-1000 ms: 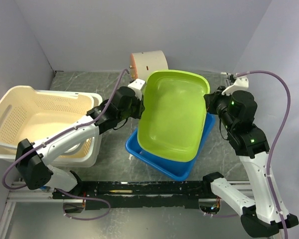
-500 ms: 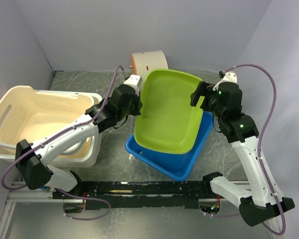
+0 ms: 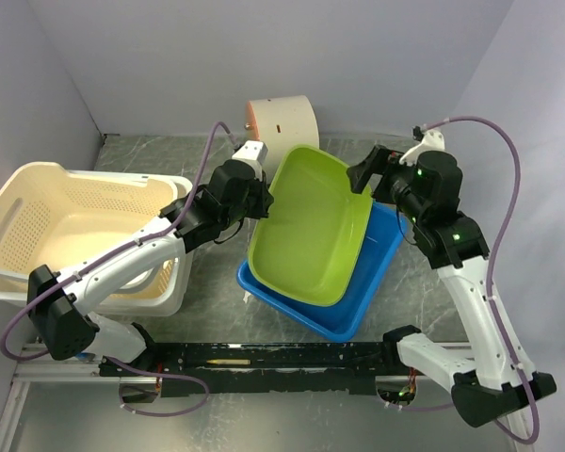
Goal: Turn the large container upside down
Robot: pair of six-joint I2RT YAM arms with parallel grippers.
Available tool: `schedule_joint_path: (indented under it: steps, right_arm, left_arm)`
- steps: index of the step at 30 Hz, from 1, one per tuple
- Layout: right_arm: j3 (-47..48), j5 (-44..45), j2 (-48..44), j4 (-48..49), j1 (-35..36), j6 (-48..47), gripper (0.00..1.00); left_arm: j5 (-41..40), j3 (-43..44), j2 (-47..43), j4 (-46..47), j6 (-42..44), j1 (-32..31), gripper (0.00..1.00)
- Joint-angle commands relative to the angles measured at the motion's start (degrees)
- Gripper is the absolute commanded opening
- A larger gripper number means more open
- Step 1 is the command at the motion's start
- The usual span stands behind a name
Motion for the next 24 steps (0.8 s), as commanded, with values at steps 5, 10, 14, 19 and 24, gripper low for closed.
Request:
schedule_joint_path:
  steps: [5,10,14,19,24]
  right_arm:
    - [-9.0,-18.4,1.3,15.1,2.9,8.7,0.85]
    - [-12.7,-16.2,-1.4,14.3,4.5,11.1,0.86]
    - [-14.1,-11.6,-0.7,12.9,4.6,19.1,0.85]
    - [-11.9,-10.0,3.6,12.8,4.8,28.8,0.85]
    - [-7.9,-5.0,9.1,13.3,9.9,33.1,0.85]
  left_arm:
    - [-3.0,3.5,-1.4,2.7,-8.0,-0.6,0.07]
    - [-1.0,2.1,-2.0,4.8,-8.2,-0.7,0.07]
    - [2.4,-2.0,-3.3,10.2,-5.4,-0.9,0.07]
    - [2.2,-3.5,-4.4,11.0,-2.4,-1.4,0.07]
    - [1.3,-3.4,-4.2,11.1,-0.3,-2.6,0.07]
